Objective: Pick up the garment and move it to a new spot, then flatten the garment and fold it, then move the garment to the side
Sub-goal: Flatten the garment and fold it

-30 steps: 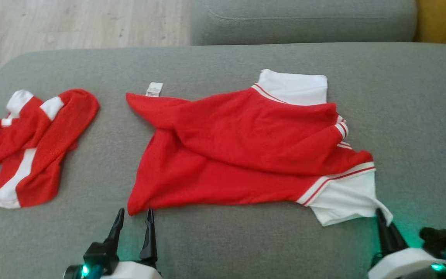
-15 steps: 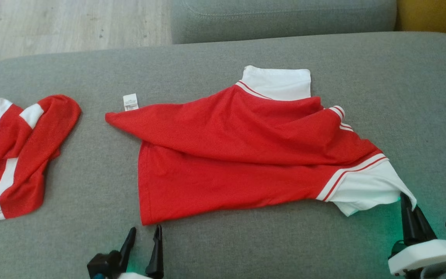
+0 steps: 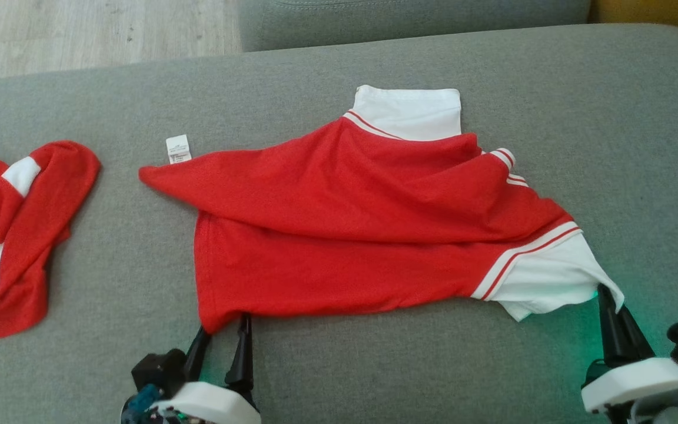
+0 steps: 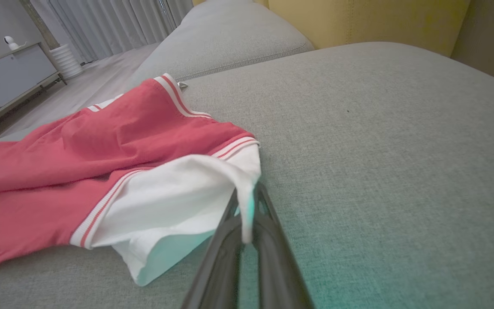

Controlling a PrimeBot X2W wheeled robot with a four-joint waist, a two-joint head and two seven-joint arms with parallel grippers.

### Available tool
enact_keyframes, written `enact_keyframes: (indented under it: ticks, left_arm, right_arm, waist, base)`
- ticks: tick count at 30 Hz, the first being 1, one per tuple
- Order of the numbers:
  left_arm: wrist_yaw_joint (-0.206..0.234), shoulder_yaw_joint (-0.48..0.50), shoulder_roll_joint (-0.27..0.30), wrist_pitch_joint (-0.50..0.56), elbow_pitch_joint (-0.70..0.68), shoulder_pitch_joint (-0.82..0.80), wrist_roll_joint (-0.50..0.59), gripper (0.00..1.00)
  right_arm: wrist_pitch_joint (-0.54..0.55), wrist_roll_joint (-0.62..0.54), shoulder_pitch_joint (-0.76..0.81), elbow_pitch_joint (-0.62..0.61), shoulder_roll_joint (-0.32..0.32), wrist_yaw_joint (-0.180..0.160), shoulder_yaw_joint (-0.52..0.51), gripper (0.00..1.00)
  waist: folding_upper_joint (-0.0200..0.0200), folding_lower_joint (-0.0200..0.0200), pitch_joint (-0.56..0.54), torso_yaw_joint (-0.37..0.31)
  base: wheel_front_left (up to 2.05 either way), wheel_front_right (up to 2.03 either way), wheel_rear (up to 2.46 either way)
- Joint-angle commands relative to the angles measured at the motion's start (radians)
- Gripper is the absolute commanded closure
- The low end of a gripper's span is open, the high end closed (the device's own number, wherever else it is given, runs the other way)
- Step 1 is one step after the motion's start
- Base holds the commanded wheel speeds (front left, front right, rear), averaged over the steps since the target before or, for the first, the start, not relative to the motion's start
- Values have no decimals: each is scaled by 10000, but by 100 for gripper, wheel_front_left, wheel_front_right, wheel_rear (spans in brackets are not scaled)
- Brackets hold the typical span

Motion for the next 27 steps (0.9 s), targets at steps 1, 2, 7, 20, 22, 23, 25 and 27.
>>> enact_keyframes:
  ticks: [1, 2, 7, 20, 22, 23, 25, 27]
  left_arm:
    - [-70, 188, 37, -38, -179, -200, -33, 2]
    - [-88, 190, 37, -38, -260, -200, 5, 5]
    - [-152, 349, 37, -38, -758, -105, 358, 56]
    - [-307, 1086, 540, -38, -2790, -673, 1579, 100]
    - [-310, 1036, 984, -38, -3338, -1224, 1672, 100]
    - [-310, 1001, 1232, -38, -3581, -1558, 1688, 100]
    - [-311, 911, 1752, -38, -3991, -2277, 1737, 100]
    - [-312, 839, 2348, -1, -4190, -2993, 1852, 100]
  right_arm:
    - [-65, 19, -358, -306, -217, 21, 227, 100]
    - [-65, 29, -367, -302, -215, 21, 241, 100]
    - [-65, 70, -418, -279, -194, 21, 316, 100]
    - [-65, 919, -1275, -1817, -126, 21, 132, 100]
    - [-65, 1171, -1668, -2212, -354, 21, 135, 100]
    - [-65, 1258, -1925, -2409, -529, 21, 173, 100]
    - [-59, 1549, -2532, -2725, -855, 21, 259, 100]
    - [109, 1793, -3259, -3033, -1183, 21, 359, 100]
  waist:
    - [0, -1, 6, 23]
    - [0, -1, 1, 42]
    - [0, -1, 6, 159]
    - [0, -1, -1157, 538]
    - [0, -1, -1361, 604]
    - [0, -1, -1440, 631]
    - [0, -1, -1572, 655]
    - [0, -1, -1722, 629]
  base:
    - [0, 0, 0]
    - [0, 0, 0]
    - [0, 0, 0]
    - [0, 0, 0]
    - [0, 0, 0]
    - [0, 0, 0]
    - [0, 0, 0]
    - [0, 0, 0]
